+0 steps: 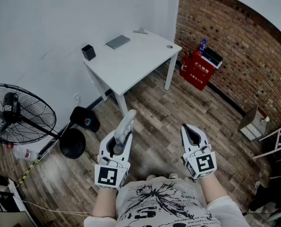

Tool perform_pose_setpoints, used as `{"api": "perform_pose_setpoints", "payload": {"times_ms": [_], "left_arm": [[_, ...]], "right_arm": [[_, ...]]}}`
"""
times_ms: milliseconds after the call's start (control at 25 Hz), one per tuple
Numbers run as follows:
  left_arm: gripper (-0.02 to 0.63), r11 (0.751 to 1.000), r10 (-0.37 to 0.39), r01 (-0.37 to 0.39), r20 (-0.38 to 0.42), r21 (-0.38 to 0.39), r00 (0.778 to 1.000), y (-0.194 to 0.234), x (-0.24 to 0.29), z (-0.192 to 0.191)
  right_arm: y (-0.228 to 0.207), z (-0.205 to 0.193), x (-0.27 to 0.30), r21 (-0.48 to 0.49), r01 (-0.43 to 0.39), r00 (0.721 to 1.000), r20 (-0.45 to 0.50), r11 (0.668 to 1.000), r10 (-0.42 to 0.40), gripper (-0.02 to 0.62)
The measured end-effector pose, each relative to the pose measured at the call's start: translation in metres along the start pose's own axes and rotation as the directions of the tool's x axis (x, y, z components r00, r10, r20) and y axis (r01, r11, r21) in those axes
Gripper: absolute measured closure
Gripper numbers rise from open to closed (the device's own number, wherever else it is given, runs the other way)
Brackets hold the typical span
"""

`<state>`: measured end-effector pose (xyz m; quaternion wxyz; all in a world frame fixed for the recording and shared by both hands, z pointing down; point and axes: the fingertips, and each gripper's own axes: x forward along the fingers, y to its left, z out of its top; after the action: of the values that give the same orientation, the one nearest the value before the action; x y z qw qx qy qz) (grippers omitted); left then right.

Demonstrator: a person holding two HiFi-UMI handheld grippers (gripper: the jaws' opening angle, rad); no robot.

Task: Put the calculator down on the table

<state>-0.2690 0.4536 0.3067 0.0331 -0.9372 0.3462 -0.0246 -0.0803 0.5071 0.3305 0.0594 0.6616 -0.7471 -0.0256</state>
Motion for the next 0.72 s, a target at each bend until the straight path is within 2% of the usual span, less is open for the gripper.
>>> {"api": "perform_pose_setpoints", "payload": {"times_ms": [120, 280, 400, 600, 720], "left_arm": [[0.465, 1.0, -0.002, 0.002, -0.017, -0.006, 1.0, 0.006, 0.004, -0.006], [0.465, 0.999, 0.01, -0.008, 0.045, -0.045, 0.999, 0.019, 0.012, 0.003], [0.465, 0.999, 0.003, -0.002, 0.002, -0.039, 1.0, 0.027, 0.018, -0.01], [0.465, 0.999, -0.005, 0.004, -0.014, -0.041, 1.0, 0.036, 0.031, -0.017], [0.465, 0.998, 0.007, -0.006, 0.015, -0.069, 1.0, 0.042, 0.049, -0.016]], "right_arm": [[0.0, 0.0, 0.007, -0.007, 0.007, 1.0, -0.017, 1.0, -0.007, 0.583], [0.003, 0.001, 0.022, -0.024, -0.001, 1.0, -0.022, 1.0, 0.001, 0.583], [0.004, -0.002, 0.034, -0.029, -0.006, 1.0, -0.029, 1.0, 0.005, 0.583], [-0.004, -0.009, 0.05, -0.014, 0.001, 0.999, -0.043, 1.0, -0.002, 0.581], [-0.016, -0.016, 0.065, 0.004, 0.003, 0.998, -0.055, 1.0, -0.003, 0.581]]}}
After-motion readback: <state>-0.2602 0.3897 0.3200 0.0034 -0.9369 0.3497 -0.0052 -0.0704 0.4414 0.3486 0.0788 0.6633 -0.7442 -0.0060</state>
